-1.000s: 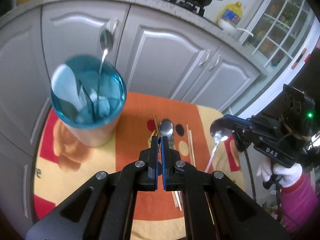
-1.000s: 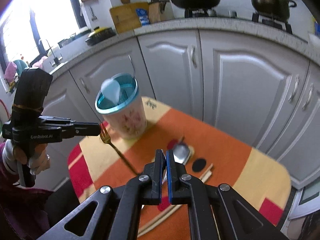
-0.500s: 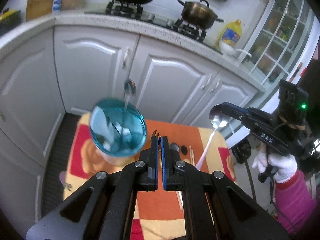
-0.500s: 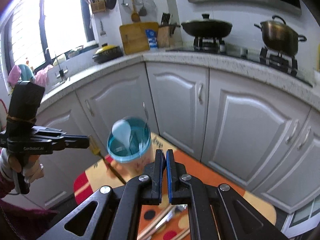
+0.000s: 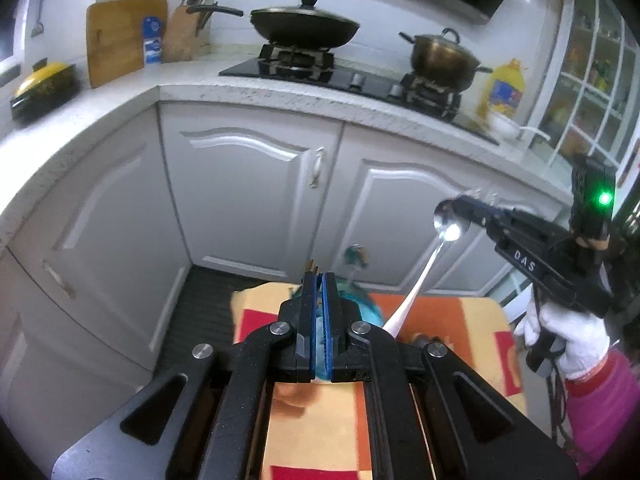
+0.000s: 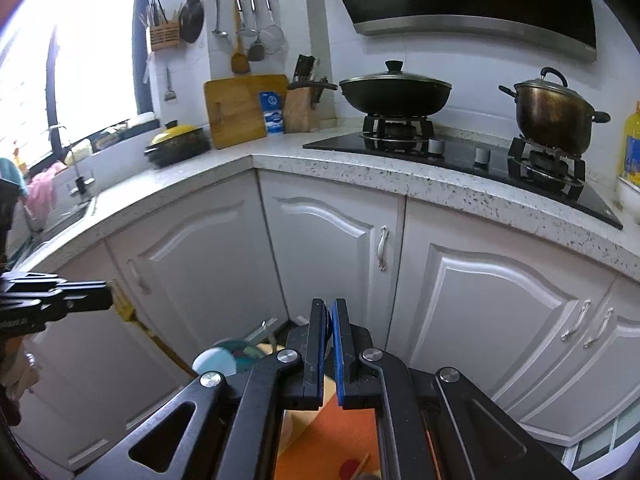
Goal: Organize utensils
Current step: 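Lift the fork and spoon over the floral cup and open both grippers to drop them, then move both grippers back toward the last spoon and chopsticks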
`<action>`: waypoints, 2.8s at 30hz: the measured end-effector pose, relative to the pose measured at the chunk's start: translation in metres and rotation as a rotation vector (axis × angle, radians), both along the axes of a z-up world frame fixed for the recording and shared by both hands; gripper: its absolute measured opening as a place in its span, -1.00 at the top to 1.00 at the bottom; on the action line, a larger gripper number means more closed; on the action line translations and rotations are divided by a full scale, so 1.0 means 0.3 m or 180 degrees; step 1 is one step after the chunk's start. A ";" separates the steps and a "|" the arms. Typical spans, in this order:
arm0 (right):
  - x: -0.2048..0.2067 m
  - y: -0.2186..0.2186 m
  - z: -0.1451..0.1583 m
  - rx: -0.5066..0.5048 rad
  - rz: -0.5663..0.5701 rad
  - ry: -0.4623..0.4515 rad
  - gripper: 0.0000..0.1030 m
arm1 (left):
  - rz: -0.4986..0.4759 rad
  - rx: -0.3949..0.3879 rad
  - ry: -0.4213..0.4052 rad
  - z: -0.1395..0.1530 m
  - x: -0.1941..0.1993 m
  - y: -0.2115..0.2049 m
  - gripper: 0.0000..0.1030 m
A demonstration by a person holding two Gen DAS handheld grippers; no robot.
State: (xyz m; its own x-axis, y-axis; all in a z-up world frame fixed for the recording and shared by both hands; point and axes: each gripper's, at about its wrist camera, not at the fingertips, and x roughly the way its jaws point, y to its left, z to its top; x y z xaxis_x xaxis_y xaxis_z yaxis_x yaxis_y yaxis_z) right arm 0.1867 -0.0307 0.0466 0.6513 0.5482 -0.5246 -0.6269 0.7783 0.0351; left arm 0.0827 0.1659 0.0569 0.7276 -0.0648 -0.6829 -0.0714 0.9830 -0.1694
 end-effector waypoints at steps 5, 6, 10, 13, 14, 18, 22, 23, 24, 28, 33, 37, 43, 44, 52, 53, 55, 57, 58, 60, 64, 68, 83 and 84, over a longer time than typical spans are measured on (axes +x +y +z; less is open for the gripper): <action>0.029 0.083 -0.067 -0.0168 -0.0054 -0.0112 0.94 | 0.0039 0.0077 0.0169 -0.080 0.023 0.021 0.98; 0.029 0.092 -0.079 -0.0191 -0.0053 -0.0131 0.94 | 0.0043 0.0104 0.0197 -0.099 0.027 0.018 0.98; 0.023 0.138 -0.135 -0.0356 -0.0054 -0.0255 0.94 | 0.0035 0.0175 0.0287 -0.163 0.051 -0.012 0.98; 0.017 0.155 -0.170 -0.0391 0.0011 -0.0195 0.94 | 0.0021 0.0172 0.0368 -0.219 0.068 -0.033 0.98; 0.011 0.160 -0.185 -0.0417 0.0041 -0.0177 0.94 | 0.0024 0.0169 0.0383 -0.230 0.072 -0.035 0.98; -0.003 0.174 -0.235 -0.0449 0.0141 -0.0038 0.94 | 0.0050 0.0106 0.0464 -0.286 0.090 -0.050 0.98; -0.015 0.194 -0.292 -0.0481 0.0257 0.0128 0.92 | 0.0048 0.0106 0.0497 -0.319 0.094 -0.080 0.98; -0.018 0.198 -0.304 -0.0483 0.0280 0.0159 0.91 | 0.0048 0.0098 0.0503 -0.323 0.096 -0.083 0.98; -0.021 0.199 -0.314 -0.0461 0.0319 0.0208 0.90 | 0.0052 0.0078 0.0515 -0.329 0.097 -0.088 0.98; -0.016 0.195 -0.327 -0.0320 0.0477 0.0455 0.89 | 0.0068 0.0044 0.0566 -0.347 0.099 -0.097 0.98; -0.011 0.144 -0.304 0.0048 0.0556 0.0696 0.38 | 0.0133 -0.0053 0.0571 -0.347 0.091 -0.087 0.91; -0.024 0.124 -0.287 0.0078 0.0540 0.0697 0.38 | 0.0188 -0.0118 0.0554 -0.340 0.081 -0.079 0.44; -0.042 0.079 -0.274 0.0139 0.0481 0.0724 0.37 | 0.0231 -0.0116 0.0539 -0.325 0.058 -0.086 0.30; -0.050 0.069 -0.270 0.0148 0.0459 0.0725 0.37 | 0.0240 -0.0115 0.0535 -0.322 0.055 -0.090 0.29; -0.123 0.007 -0.242 0.0197 0.0281 0.0649 0.27 | 0.0309 -0.0089 0.0434 -0.285 0.024 -0.135 0.17; -0.133 0.002 -0.242 0.0172 0.0252 0.0648 0.25 | 0.0313 -0.0071 0.0418 -0.278 0.020 -0.145 0.17; -0.156 -0.012 -0.242 0.0135 0.0218 0.0649 0.25 | 0.0318 -0.0043 0.0408 -0.272 0.014 -0.161 0.16; -0.176 -0.027 -0.239 0.0122 0.0175 0.0645 0.24 | 0.0289 -0.0038 0.0394 -0.264 0.007 -0.183 0.16; -0.186 -0.037 -0.238 0.0117 0.0148 0.0646 0.24 | 0.0280 -0.0030 0.0389 -0.261 0.003 -0.194 0.15; -0.208 -0.063 -0.236 0.0135 0.0097 0.0653 0.23 | 0.0261 -0.0015 0.0373 -0.252 -0.006 -0.219 0.04; -0.241 -0.126 -0.244 0.0116 -0.0077 0.0721 0.21 | 0.0188 -0.0018 0.0285 -0.228 -0.027 -0.275 -0.05; -0.277 -0.205 -0.247 0.0146 -0.0272 0.0740 0.20 | 0.0077 -0.0023 0.0243 -0.213 -0.040 -0.350 -0.05; -0.374 -0.458 -0.239 0.0051 -0.0824 0.0714 0.19 | -0.0337 -0.0025 0.0230 -0.224 -0.012 -0.627 -0.07; -0.377 -0.472 -0.244 0.0045 -0.0843 0.0718 0.18 | -0.0358 -0.0016 0.0234 -0.227 -0.009 -0.642 -0.07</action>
